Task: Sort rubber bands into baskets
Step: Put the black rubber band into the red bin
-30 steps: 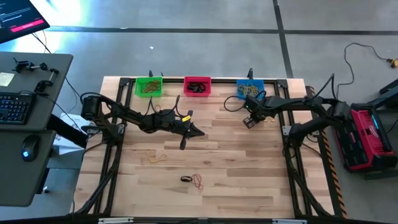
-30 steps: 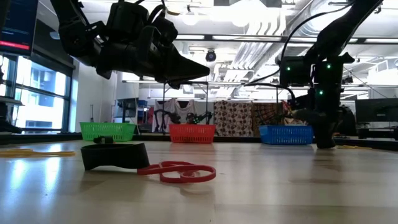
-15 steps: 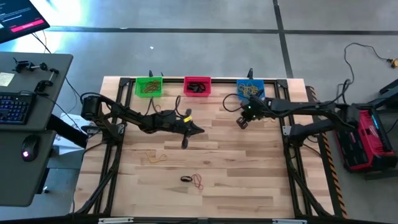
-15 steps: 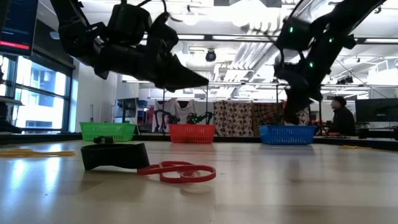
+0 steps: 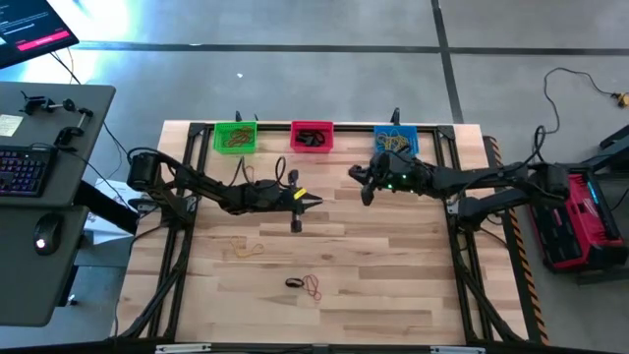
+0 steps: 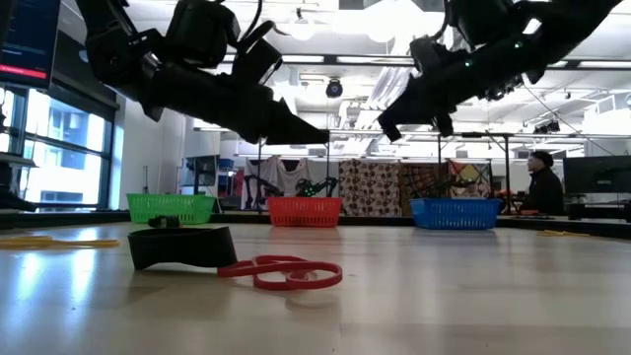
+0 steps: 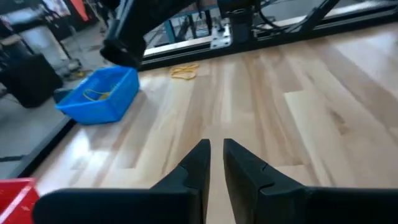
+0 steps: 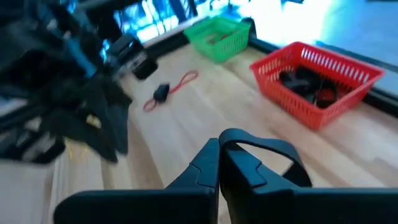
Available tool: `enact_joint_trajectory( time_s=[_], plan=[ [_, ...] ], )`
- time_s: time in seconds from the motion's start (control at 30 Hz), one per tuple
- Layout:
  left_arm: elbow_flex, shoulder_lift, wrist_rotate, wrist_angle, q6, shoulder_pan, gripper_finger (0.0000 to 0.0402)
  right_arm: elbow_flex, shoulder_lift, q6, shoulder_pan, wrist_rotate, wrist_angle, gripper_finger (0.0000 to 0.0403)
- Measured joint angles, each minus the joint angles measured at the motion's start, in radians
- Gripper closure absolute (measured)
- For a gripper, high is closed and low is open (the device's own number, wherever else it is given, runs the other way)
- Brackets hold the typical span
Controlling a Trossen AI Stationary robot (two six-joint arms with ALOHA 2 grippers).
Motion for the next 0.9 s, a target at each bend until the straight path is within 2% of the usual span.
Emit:
enact_joint_trajectory(
  time_s=[0.17, 0.33, 0.6, 0.8, 0.9],
  plan=[
    [0.0, 0.0, -0.031, 0.005, 0.026, -0.003, 0.0385, 0.073, 0.082, -0.008, -0.035, 0.003, 0.034, 0.0403],
    [0.0, 0.0, -0.029, 0.035, 0.007, 0.019, 0.0398, 0.208, 0.195, -0.066, -0.072, -0.051, 0.007, 0.0403],
    [0.0, 0.0, 0.131, 0.058, -0.083, 0.1, 0.0401, 0.529, 0.367, -0.1, -0.137, -0.06, -0.325, 0.0403],
    [-0.003, 0.0, 0.152, 0.068, -0.118, 0.147, 0.0401, 0.762, 0.514, -0.106, -0.187, -0.06, -0.538, 0.0403],
    [-0.058, -0.001, 0.155, 0.148, -0.153, 0.177, 0.0401, 0.877, 0.597, -0.106, -0.21, -0.061, -0.646, 0.0403]
  ],
)
